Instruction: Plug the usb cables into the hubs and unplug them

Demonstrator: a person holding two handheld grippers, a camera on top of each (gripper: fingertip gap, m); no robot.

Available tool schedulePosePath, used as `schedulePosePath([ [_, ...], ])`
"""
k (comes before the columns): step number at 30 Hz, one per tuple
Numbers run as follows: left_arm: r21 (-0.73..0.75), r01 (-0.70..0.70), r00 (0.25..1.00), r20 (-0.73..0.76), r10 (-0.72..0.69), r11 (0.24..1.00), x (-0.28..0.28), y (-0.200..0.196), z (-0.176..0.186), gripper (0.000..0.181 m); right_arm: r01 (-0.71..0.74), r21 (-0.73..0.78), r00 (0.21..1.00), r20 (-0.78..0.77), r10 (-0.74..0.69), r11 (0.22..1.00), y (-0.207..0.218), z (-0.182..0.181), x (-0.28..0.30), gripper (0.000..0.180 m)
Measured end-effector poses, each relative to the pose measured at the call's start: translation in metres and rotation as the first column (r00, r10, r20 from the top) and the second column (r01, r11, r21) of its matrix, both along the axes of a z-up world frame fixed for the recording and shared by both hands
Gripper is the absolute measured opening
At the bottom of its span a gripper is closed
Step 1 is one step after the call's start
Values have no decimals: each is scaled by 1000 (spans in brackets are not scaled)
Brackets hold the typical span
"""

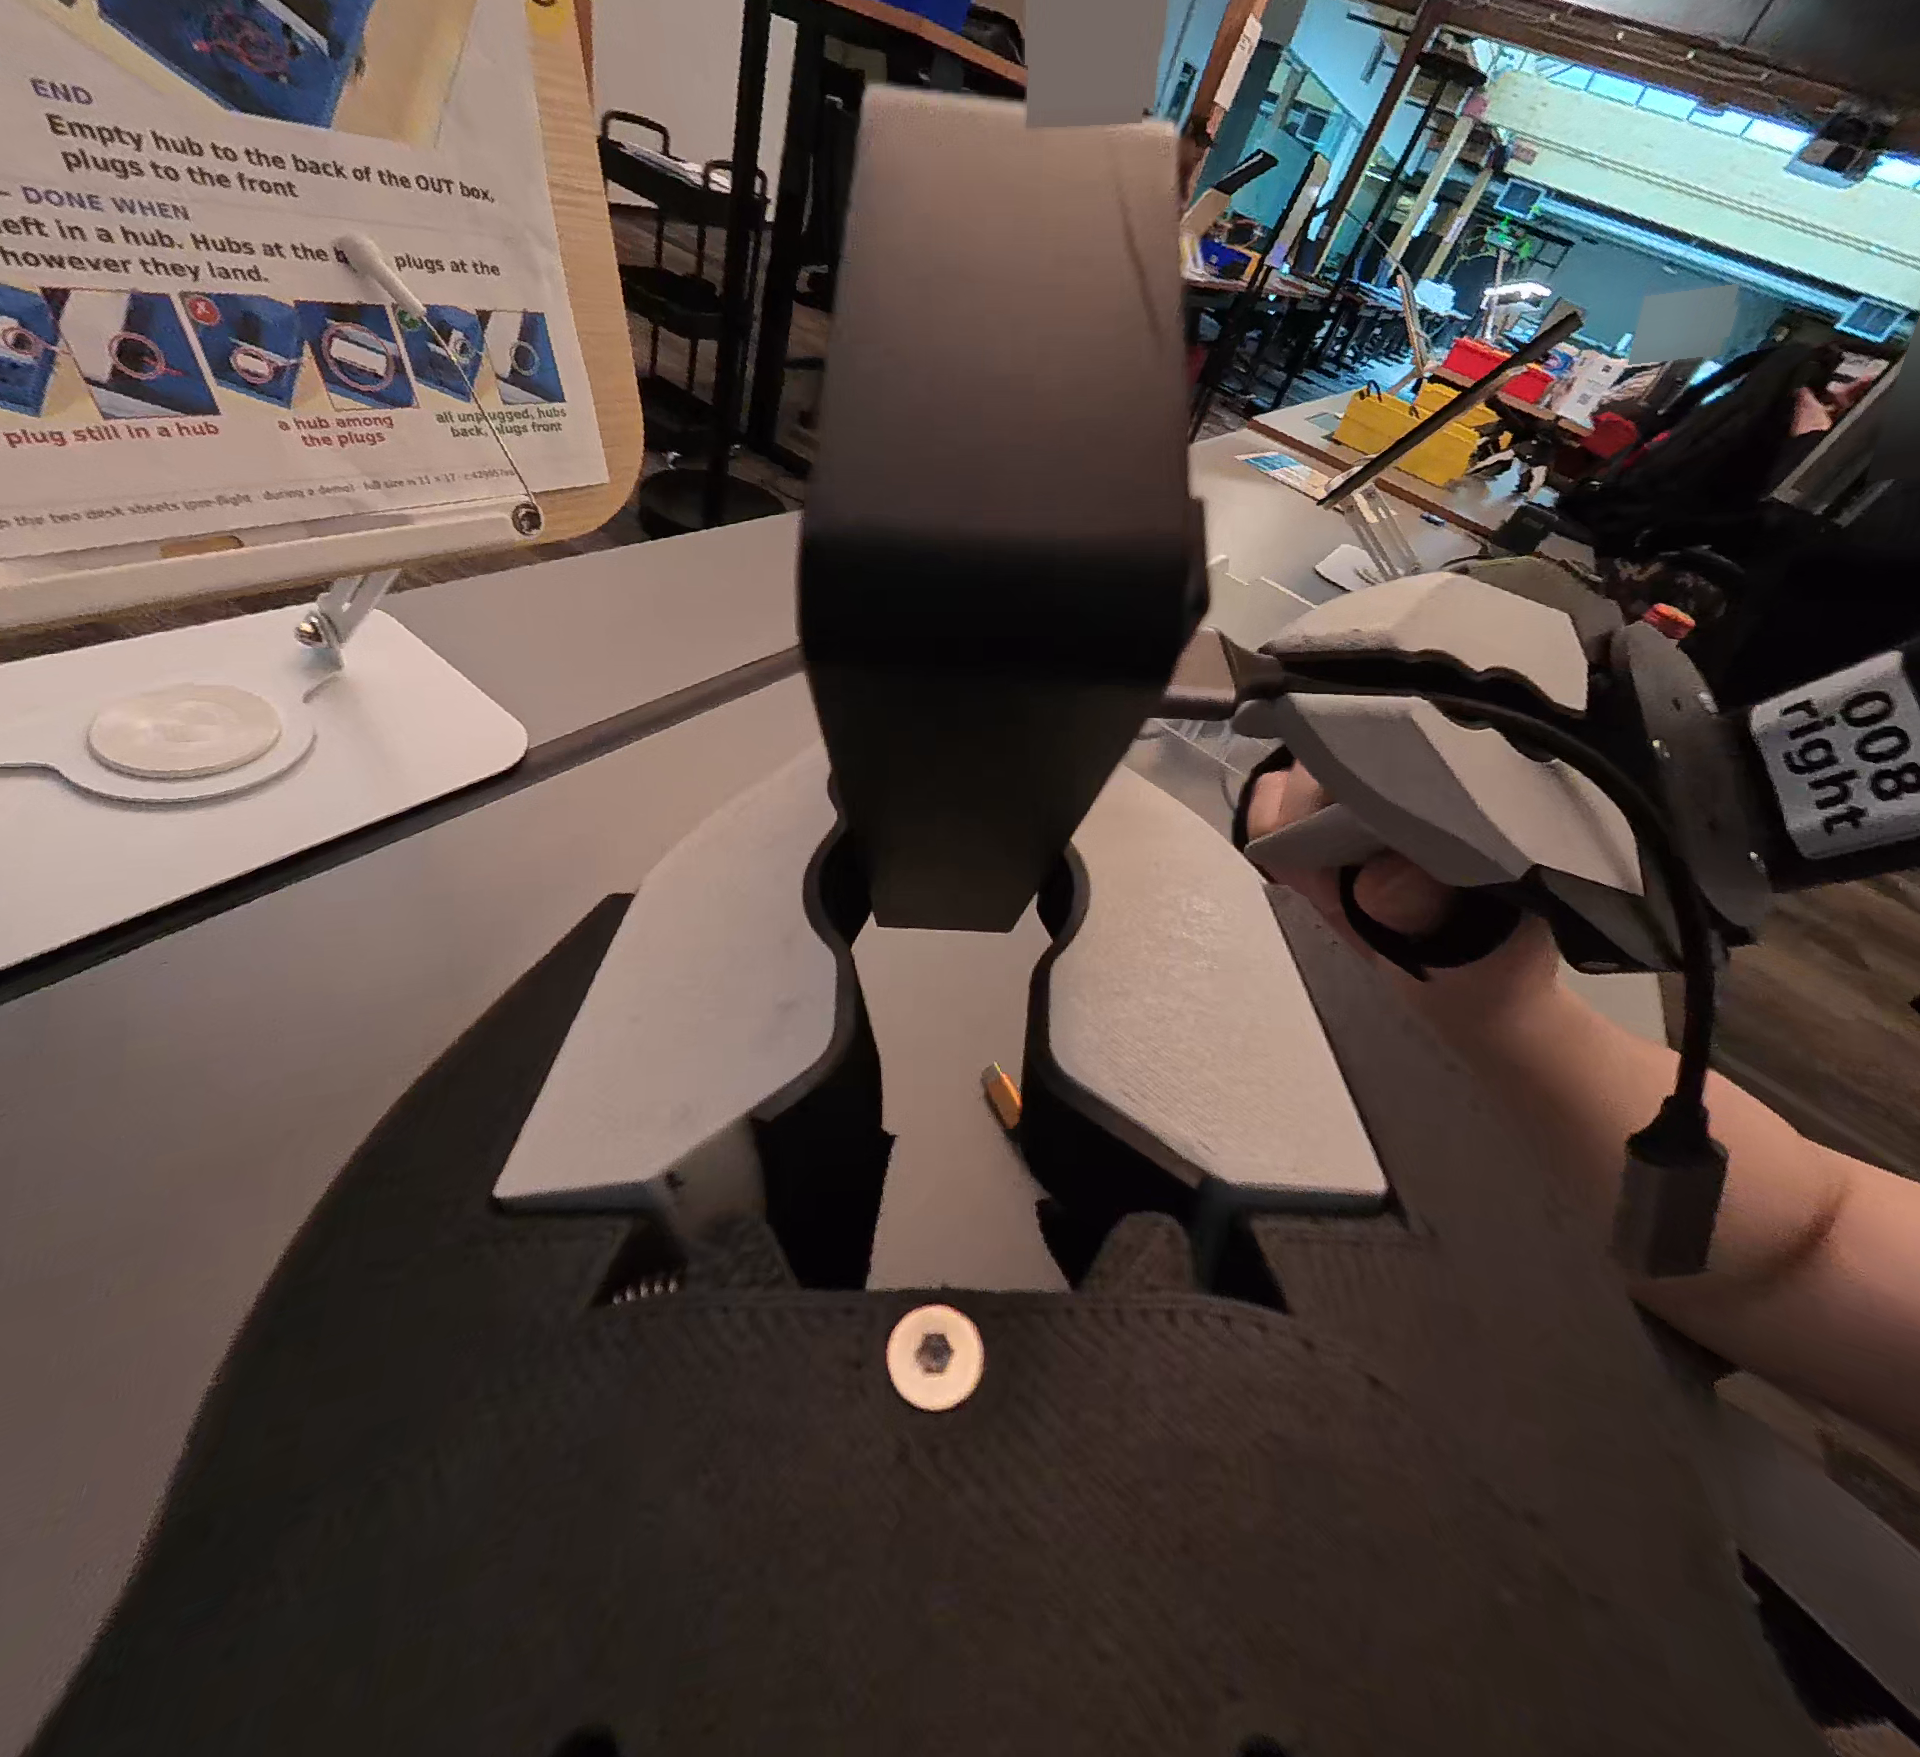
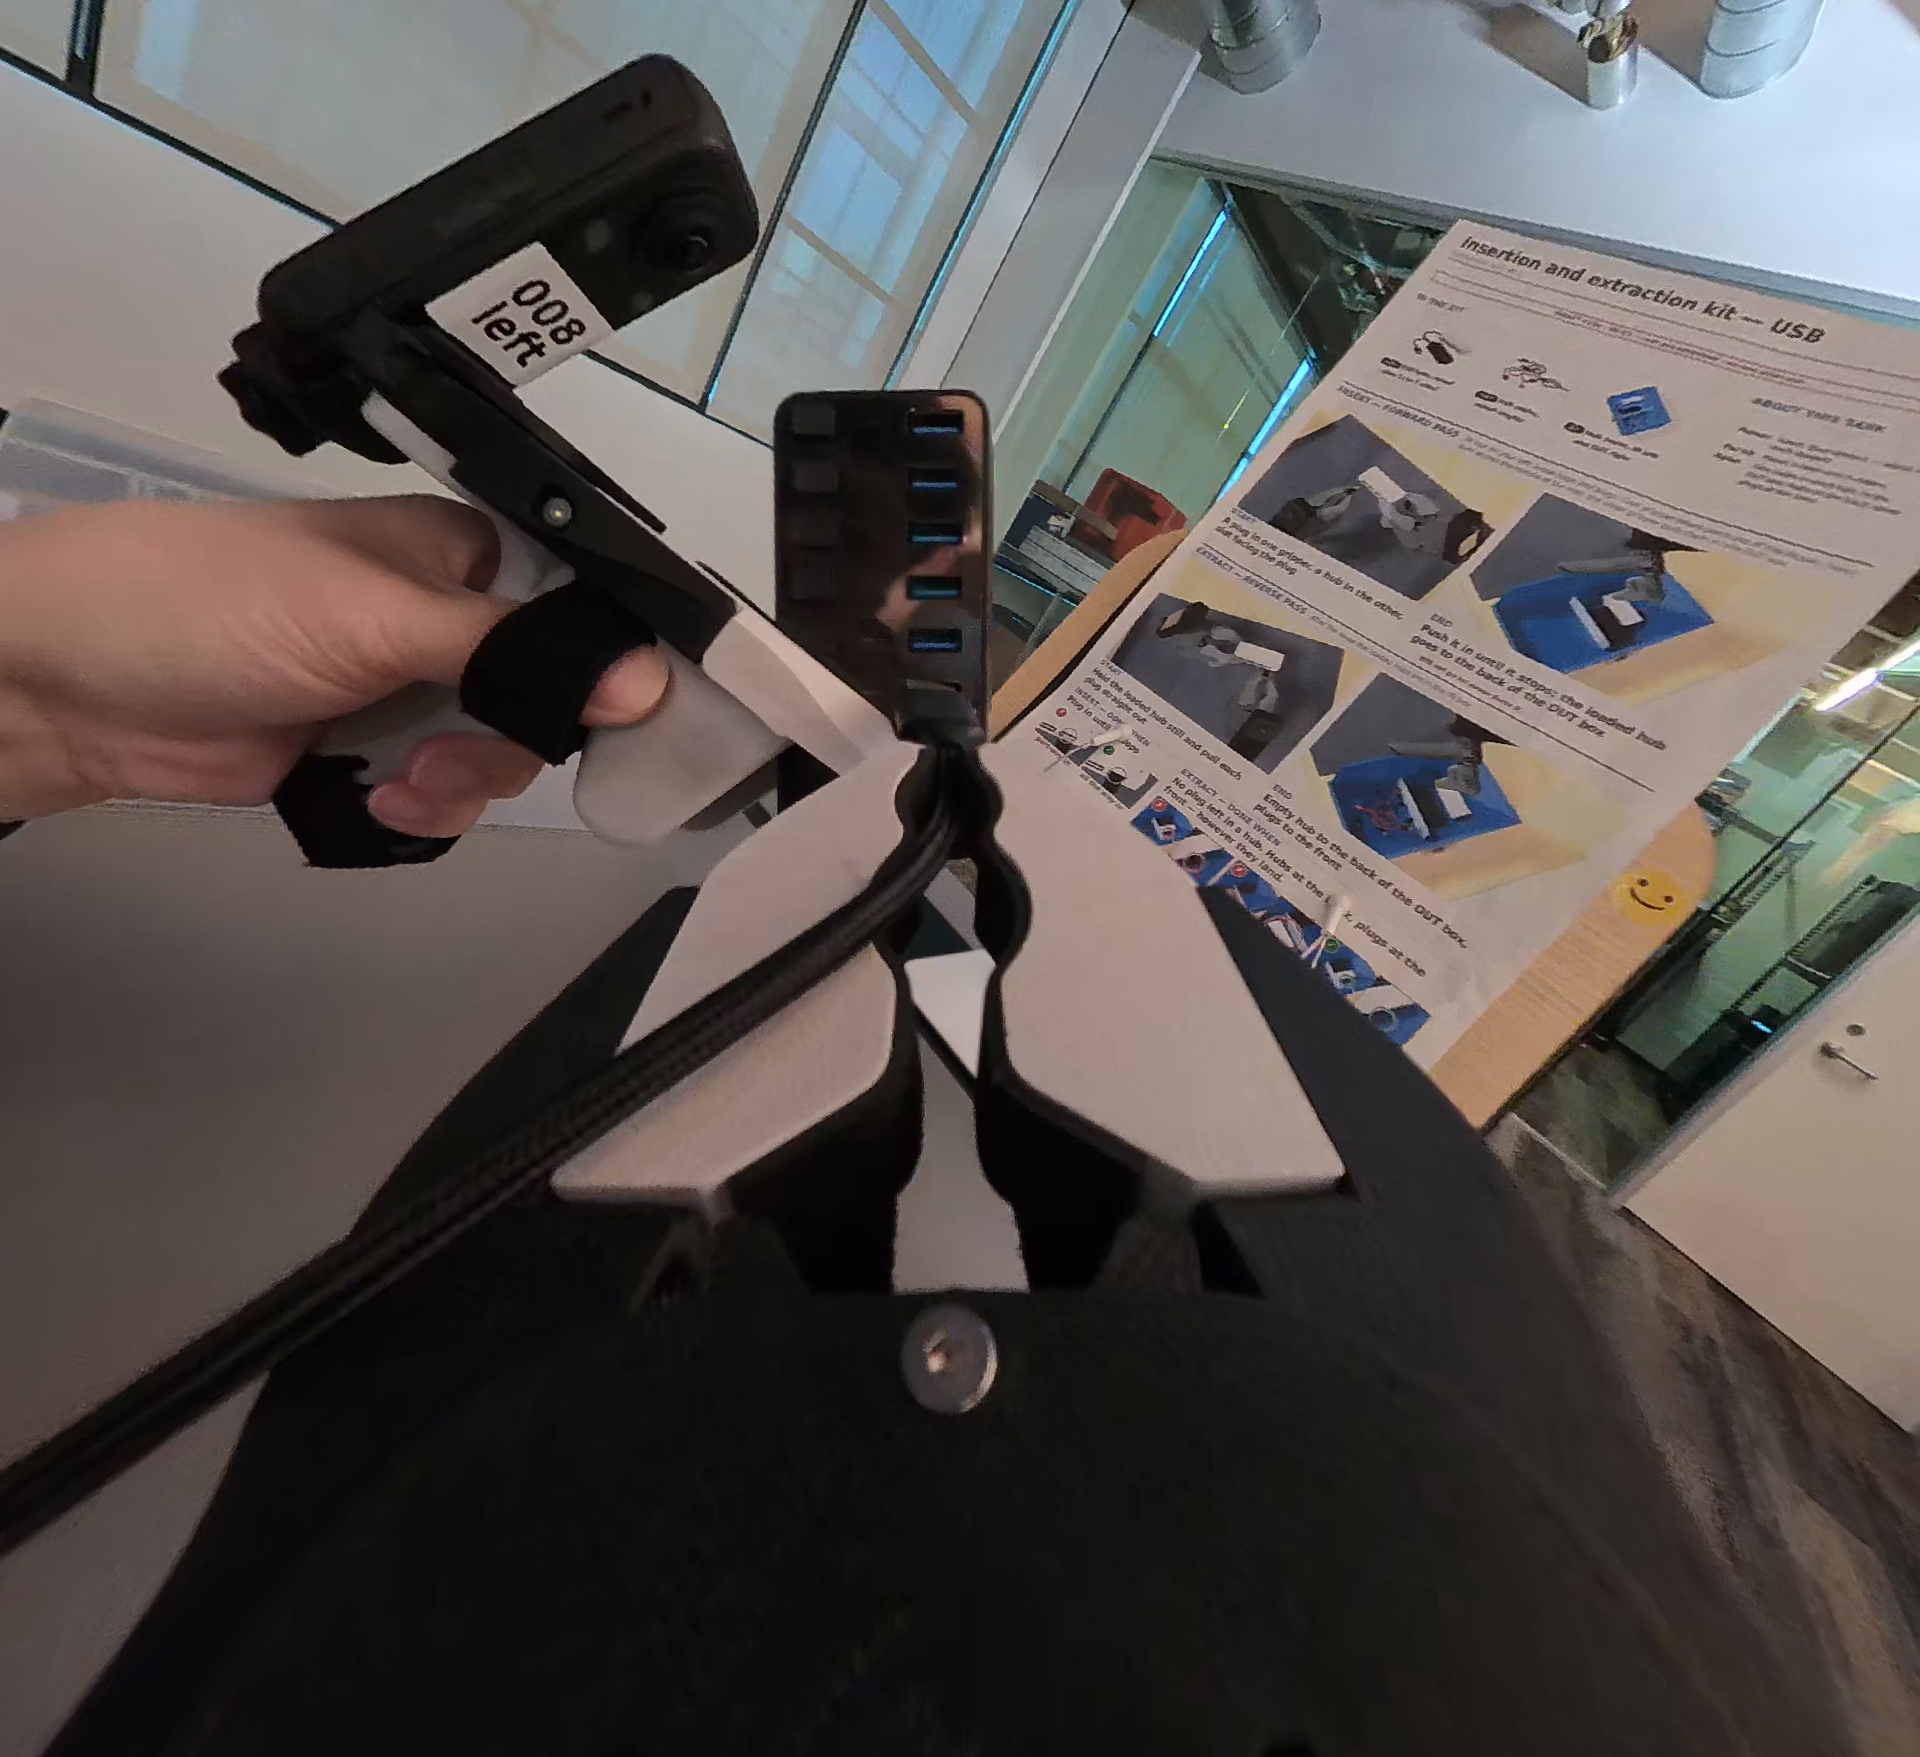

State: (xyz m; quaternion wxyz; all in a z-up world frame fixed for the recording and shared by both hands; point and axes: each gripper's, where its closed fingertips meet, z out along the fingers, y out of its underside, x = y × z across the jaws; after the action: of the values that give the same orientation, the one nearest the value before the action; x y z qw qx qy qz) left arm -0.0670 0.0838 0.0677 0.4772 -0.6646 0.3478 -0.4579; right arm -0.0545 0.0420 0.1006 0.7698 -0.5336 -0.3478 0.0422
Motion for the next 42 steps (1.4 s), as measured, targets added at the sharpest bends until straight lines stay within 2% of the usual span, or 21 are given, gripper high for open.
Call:
schedulePosePath([
  [3, 54, -33, 999, -22, 34, 998, 0, 0, 0, 28, 43, 26, 999, 26, -44, 999, -1, 2, 0, 4],
  [9, 276, -146, 977, -112, 182, 950, -3, 4, 5, 28, 96, 92, 990, 91, -105, 991, -4, 2, -5, 4],
  [16, 287, -132, 986, -62, 156, 949, -1, -2, 12, 27, 75, 74, 996, 38, -78, 994, -6, 5, -3, 4],
  [22, 412, -100, 977, -132, 168, 906, 2, -8, 12, 27, 42, 66, 998, 37, -44, 997, -9, 7, -1, 4],
  [27, 424, -100, 975, -138, 173, 900, 1, -9, 13, 27, 31, 57, 999, 12, -32, 998, -9, 8, -1, 4],
  [32, 297, -57, 989, -114, 95, 953, 4, -5, 7, 27, -6, 36, 1000, -17, 7, 999, -6, 8, -2, 5],
  [36, 212, -54, 978, -184, 94, 976, -10, 30, -26, 27, -61, -166, 998, 19, 65, 984, 19, -26, 6, 25],
  [37, 169, -39, 977, -201, 73, 985, -14, 39, -39, 27, -66, -239, 996, 41, 78, 969, 27, -41, 12, 26],
  [39, 82, -36, 978, -204, 52, 996, -22, 57, -63, 27, 18, -338, 996, 89, 13, 941, 50, -70, 38, 26],
  [42, 63, 26, 973, -231, -11, 998, -26, 69, -95, 27, 42, -485, 990, 137, 29, 874, 68, -119, 66, 24],
])
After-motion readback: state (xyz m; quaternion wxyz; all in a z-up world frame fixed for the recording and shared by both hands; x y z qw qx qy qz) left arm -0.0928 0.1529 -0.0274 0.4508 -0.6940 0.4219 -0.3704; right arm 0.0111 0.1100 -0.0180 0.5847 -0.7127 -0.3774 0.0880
